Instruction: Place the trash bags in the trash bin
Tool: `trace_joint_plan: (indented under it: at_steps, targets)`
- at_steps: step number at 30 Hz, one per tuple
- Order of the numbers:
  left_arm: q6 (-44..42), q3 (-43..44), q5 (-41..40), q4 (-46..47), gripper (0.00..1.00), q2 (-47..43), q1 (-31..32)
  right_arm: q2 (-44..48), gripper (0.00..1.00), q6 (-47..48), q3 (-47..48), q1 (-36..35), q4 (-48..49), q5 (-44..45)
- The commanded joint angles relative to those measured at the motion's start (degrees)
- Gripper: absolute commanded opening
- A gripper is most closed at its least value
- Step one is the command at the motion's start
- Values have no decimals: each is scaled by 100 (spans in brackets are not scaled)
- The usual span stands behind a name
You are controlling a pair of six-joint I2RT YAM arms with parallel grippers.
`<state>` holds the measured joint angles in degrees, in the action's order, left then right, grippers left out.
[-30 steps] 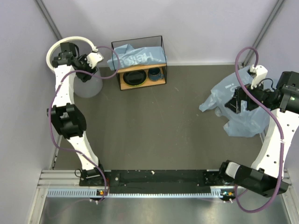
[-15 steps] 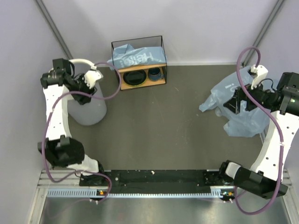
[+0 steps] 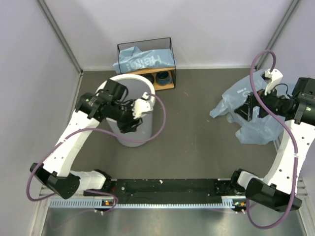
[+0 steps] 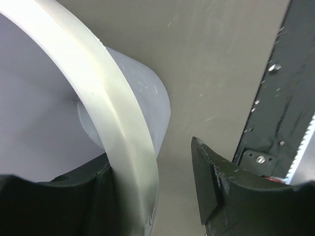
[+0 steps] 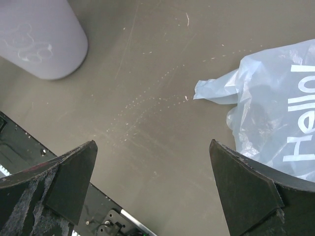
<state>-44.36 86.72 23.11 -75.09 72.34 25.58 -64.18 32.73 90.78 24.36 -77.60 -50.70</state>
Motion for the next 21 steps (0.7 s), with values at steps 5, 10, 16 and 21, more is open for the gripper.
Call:
trace_joint_plan:
  at_steps: [5,10,16,21]
  targets:
    - [1255,671,168,881,0,474,1729,99,99,-117,10,-63,-212,-256]
    - [1017,539,0,934,0,554,2204,107,99,-653,53,-150,-28,-555]
    - [771,153,-97,1355,0,-104,2276,327,98,-2023,-122,-1256,1166,-153]
    - [551,-278,0,1471,15,-421,2284,-6,98,-2946,-114,-3011,2247,753]
